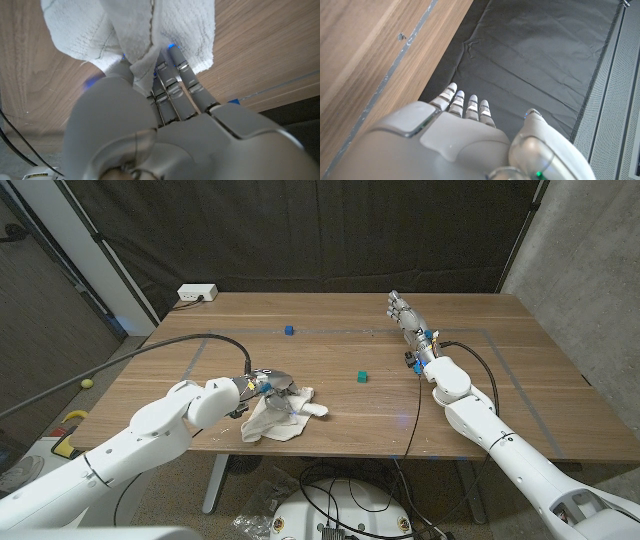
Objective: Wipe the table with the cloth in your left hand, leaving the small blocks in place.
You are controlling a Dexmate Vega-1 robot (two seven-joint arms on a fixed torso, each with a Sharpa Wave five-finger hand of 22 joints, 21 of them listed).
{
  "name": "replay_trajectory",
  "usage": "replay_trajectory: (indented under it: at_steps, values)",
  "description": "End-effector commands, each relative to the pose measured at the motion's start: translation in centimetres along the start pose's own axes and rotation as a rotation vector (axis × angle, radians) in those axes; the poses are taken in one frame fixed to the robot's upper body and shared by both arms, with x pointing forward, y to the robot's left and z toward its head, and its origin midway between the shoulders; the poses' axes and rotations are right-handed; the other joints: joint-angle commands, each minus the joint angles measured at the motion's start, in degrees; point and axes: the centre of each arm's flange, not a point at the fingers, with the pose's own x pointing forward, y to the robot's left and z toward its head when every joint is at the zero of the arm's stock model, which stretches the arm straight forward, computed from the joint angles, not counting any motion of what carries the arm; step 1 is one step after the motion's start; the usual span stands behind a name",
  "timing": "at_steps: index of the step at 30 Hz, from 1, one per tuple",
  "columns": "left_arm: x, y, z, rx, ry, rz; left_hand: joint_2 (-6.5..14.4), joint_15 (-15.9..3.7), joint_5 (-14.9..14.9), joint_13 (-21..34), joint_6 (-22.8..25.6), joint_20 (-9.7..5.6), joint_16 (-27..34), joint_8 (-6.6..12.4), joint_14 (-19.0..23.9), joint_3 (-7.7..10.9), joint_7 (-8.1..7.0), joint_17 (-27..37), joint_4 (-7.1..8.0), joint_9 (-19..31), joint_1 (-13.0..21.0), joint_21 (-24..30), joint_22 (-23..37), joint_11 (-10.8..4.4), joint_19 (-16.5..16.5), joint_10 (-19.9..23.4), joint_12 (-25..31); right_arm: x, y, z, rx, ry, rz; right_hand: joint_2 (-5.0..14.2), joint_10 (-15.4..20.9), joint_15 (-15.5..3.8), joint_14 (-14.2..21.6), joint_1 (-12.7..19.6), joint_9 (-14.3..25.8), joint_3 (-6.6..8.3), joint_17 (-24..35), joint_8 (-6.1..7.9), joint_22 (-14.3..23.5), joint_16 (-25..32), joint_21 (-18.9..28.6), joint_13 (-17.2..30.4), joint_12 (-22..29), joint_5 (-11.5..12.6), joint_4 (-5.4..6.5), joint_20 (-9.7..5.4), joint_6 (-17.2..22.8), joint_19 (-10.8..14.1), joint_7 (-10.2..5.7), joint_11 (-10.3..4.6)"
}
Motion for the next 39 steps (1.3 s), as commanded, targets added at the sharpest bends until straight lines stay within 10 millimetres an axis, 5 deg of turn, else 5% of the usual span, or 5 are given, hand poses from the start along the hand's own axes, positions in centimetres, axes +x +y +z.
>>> replay_trajectory:
  at_steps: [1,8,15,30,39]
  values:
    - [-1.8,2.8,-1.9,-0.008,0.090,0.154,-1.53,-2.50,1.01,-0.34,-9.41,2.72,-1.86,-3.38,-11.43,-1.49,-2.64,-1.11,1.88,-0.15,-3.79,-5.06,0.31,1.15,-9.20,-7.89,-3.13,-0.3,0.1,0.1,-0.004,0.003,-0.002,0.15,0.46,0.15,-0.15,-0.46,0.16,-0.01,0.12,0.31,0.17,0.24,-0.07,0.11,0.27,0.34,-0.22,-0.02,-0.21,-0.13,-0.19,0.06]
    - [-3.2,3.6,-2.4,-0.046,0.099,0.282,-2.72,0.70,2.30,-0.96,-23.01,6.93,-2.12,-6.54,-31.31,-4.05,-5.83,-6.10,3.80,0.06,-8.71,-11.76,0.56,-0.27,-20.51,-22.59,-7.86,-0.4,0.2,0.3,-0.009,0.002,0.002,0.12,0.46,0.18,-0.13,-0.49,0.16,-0.04,0.12,0.29,0.17,0.25,-0.07,0.11,0.27,0.34,-0.25,-0.02,-0.21,-0.14,-0.12,0.01]
    - [-4.6,4.0,-3.2,-0.150,0.084,0.433,-2.77,3.80,2.70,-3.00,-35.87,8.13,-1.68,-7.95,-41.47,-6.26,-6.55,-10.34,5.71,-0.72,-13.11,-14.86,0.69,0.33,-23.88,-34.22,-10.38,-0.5,0.2,0.4,-0.010,0.002,0.004,0.12,0.43,0.17,-0.13,-0.49,0.16,-0.04,0.12,0.22,0.17,0.24,-0.08,0.11,0.25,0.35,-0.29,-0.02,-0.32,-0.14,-0.03,0.03]
    - [-5.6,4.5,-6.3,-0.520,-0.022,0.581,-3.72,6.18,2.82,-6.88,-46.62,9.69,-1.64,-8.29,-47.97,-9.05,-6.79,-15.08,7.11,-2.57,-17.55,-17.54,0.53,0.25,-25.75,-41.60,-10.53,-0.9,0.4,0.6,-0.022,0.014,0.001,0.10,0.47,0.21,-0.18,-0.50,0.16,-0.06,0.11,0.22,0.16,0.22,-0.10,0.11,0.27,0.37,-0.38,0.06,-0.24,-0.18,-0.15,0.07]
    - [-4.7,4.4,-8.4,-0.720,-0.133,0.618,-3.69,7.13,2.92,-9.43,-50.73,8.38,-1.82,-8.29,-52.29,-11.08,-6.81,-17.63,8.30,-3.46,-21.47,-19.91,0.54,0.68,-28.89,-45.28,-10.50,-1.0,0.4,0.1,-0.038,0.046,-0.011,-0.13,0.53,0.19,-0.10,-0.66,0.16,-0.21,0.13,0.26,0.16,0.25,-0.09,0.11,0.28,0.35,-0.39,0.12,-0.07,-0.14,-0.35,0.13]
